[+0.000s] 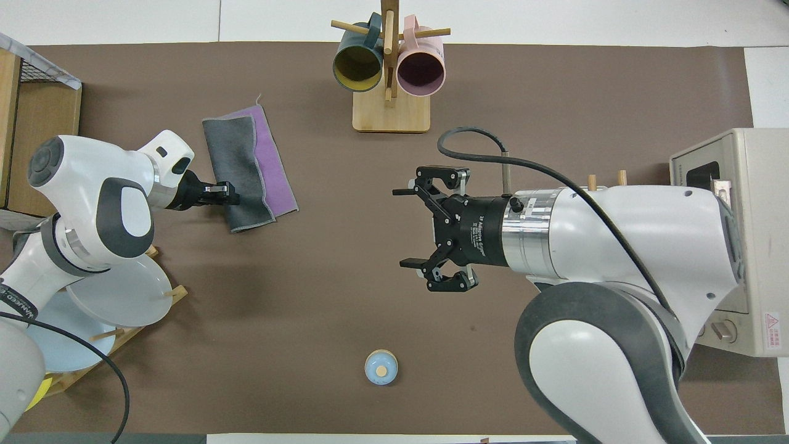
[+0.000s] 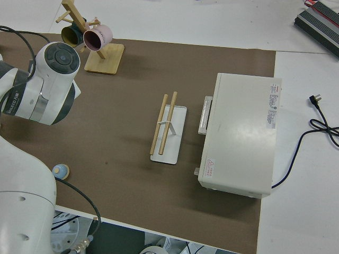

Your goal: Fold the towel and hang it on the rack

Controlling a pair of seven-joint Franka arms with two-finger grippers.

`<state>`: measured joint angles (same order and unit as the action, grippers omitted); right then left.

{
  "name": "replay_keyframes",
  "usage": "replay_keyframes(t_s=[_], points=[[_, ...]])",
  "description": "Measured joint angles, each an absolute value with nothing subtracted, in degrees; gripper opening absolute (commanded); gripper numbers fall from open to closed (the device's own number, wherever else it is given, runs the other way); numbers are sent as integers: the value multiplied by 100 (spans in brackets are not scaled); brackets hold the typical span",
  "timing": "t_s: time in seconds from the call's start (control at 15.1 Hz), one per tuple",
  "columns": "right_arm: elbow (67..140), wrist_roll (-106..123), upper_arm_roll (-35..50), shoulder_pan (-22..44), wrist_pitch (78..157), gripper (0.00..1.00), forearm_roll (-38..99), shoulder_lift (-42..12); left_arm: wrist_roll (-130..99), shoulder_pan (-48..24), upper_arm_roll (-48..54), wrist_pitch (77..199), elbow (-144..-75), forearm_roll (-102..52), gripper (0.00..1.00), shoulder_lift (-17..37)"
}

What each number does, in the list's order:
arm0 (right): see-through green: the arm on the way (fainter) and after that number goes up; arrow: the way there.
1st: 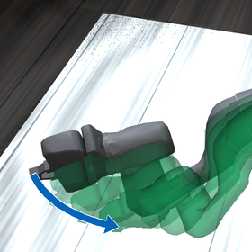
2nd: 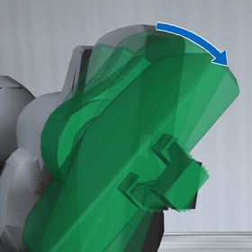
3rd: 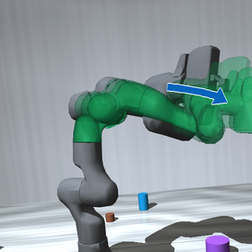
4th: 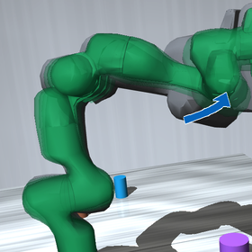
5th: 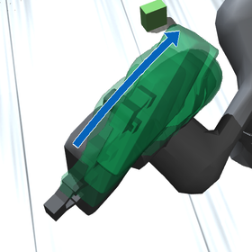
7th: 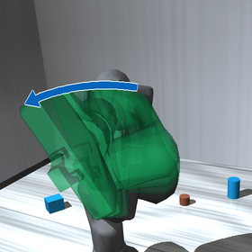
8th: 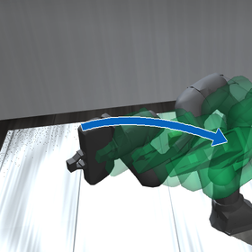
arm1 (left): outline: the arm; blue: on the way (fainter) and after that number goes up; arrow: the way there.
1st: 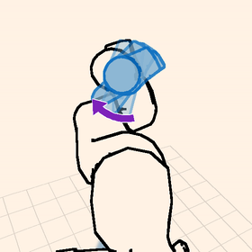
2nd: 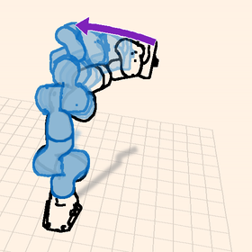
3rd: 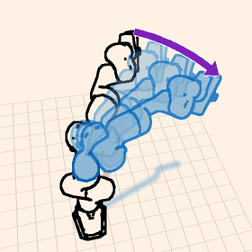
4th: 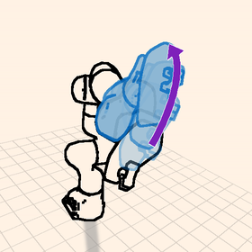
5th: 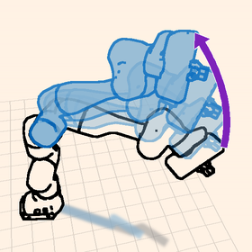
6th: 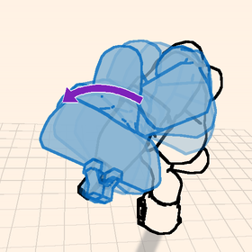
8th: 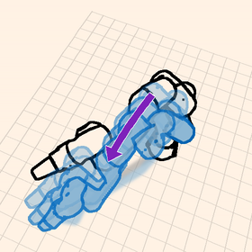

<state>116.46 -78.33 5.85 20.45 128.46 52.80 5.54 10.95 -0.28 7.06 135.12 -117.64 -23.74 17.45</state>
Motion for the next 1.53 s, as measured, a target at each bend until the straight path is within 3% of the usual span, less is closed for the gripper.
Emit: replay_keyframes(t_s=[0.33,0.6,1.06,1.53], points=[[11622,-7917,589,2108,12585,100,5209,565,1088,-24,699,13492,-11793,-2398,0,1741],[11621,-7937,619,2535,12577,100,4250,586,653,-18,679,13161,-11669,-2414,0,1680],[11619,-7869,611,2600,12444,100,3437,619,-1918,-27,679,11134,-10495,-1894,0,1254],[11630,-9196,606,2762,13712,100,4567,527,-4869,-49,963,10252,-9720,-1817,0,1000]])
